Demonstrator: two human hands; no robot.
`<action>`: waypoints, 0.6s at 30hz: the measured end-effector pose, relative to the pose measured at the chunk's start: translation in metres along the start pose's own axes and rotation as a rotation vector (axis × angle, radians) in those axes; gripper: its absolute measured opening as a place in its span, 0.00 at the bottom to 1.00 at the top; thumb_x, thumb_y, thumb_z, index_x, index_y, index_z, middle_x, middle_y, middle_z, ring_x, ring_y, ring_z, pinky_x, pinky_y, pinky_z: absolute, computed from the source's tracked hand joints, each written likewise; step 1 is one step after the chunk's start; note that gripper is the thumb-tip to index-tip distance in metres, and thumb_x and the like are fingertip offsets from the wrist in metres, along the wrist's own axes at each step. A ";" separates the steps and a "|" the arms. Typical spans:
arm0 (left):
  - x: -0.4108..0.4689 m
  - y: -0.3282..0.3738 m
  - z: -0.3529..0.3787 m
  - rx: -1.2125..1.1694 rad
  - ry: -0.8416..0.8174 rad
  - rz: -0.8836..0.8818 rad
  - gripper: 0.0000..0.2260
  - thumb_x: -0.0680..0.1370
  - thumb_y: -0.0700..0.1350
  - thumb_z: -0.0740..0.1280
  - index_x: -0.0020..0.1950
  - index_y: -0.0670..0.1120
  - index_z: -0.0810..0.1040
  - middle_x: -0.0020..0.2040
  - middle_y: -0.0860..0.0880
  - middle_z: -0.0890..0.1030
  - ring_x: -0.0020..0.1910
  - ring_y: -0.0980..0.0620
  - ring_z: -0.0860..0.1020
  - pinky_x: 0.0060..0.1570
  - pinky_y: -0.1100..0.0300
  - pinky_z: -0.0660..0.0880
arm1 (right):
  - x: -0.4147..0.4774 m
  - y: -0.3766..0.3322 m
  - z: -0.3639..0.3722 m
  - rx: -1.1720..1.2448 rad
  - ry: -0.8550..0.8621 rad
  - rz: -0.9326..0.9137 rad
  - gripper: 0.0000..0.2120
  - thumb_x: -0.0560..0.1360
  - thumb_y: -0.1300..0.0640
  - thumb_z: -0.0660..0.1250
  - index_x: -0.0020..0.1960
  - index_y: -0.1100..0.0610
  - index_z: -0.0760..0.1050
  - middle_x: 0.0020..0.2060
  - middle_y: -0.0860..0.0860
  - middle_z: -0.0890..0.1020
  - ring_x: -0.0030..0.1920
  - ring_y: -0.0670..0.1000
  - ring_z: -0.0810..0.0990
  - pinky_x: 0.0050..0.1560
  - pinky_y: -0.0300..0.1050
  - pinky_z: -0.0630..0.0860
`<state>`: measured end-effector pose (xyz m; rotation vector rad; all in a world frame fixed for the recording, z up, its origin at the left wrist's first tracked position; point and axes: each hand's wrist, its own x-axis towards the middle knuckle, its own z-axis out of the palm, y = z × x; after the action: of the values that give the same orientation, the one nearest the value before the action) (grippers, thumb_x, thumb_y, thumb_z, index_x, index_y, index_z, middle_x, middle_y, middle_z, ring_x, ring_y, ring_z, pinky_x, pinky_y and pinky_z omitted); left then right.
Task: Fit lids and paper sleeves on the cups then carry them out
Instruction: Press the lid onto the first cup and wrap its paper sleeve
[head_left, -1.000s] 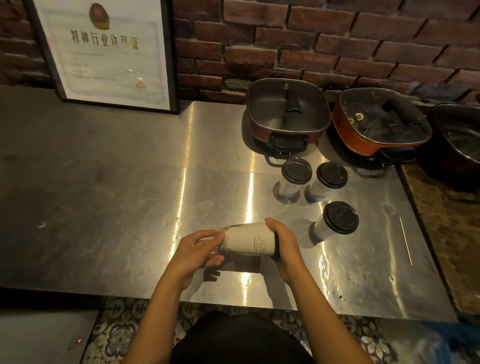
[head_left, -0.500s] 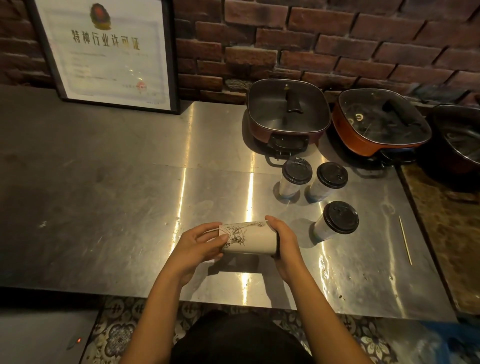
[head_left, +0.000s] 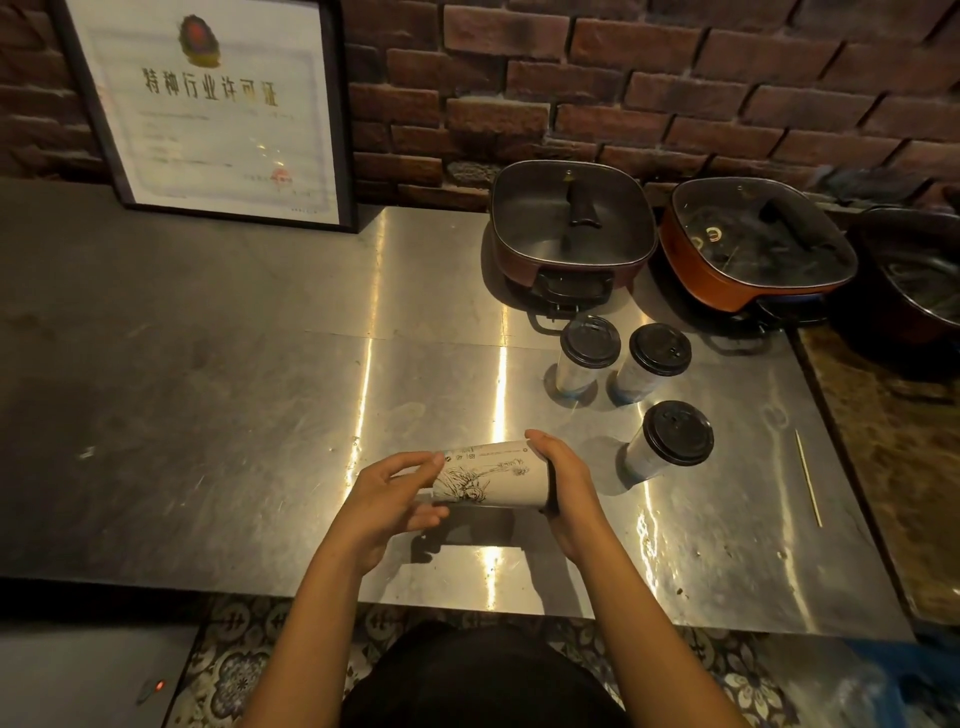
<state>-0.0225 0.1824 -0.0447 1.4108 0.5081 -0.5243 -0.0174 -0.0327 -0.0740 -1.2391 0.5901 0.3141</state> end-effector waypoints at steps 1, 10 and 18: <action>0.000 0.001 0.000 0.001 -0.005 0.005 0.12 0.77 0.48 0.75 0.60 0.49 0.83 0.52 0.42 0.88 0.49 0.36 0.87 0.47 0.53 0.86 | -0.001 -0.001 0.000 -0.006 -0.003 -0.003 0.23 0.68 0.41 0.71 0.57 0.54 0.80 0.52 0.60 0.84 0.49 0.54 0.84 0.43 0.47 0.79; -0.001 0.004 0.004 0.045 -0.001 -0.024 0.12 0.78 0.52 0.72 0.59 0.49 0.83 0.53 0.42 0.86 0.46 0.41 0.87 0.48 0.53 0.85 | -0.001 -0.006 0.002 -0.010 -0.024 -0.003 0.20 0.68 0.42 0.70 0.53 0.53 0.80 0.48 0.58 0.83 0.49 0.55 0.84 0.39 0.43 0.77; -0.003 0.004 0.005 0.009 0.001 -0.039 0.13 0.78 0.52 0.72 0.60 0.50 0.81 0.54 0.42 0.85 0.50 0.40 0.87 0.55 0.47 0.84 | 0.000 -0.006 0.002 -0.013 0.007 -0.013 0.30 0.63 0.36 0.72 0.58 0.54 0.79 0.56 0.60 0.82 0.56 0.58 0.82 0.44 0.45 0.78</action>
<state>-0.0223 0.1775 -0.0398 1.4121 0.5358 -0.5583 -0.0139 -0.0325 -0.0691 -1.2563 0.5862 0.3030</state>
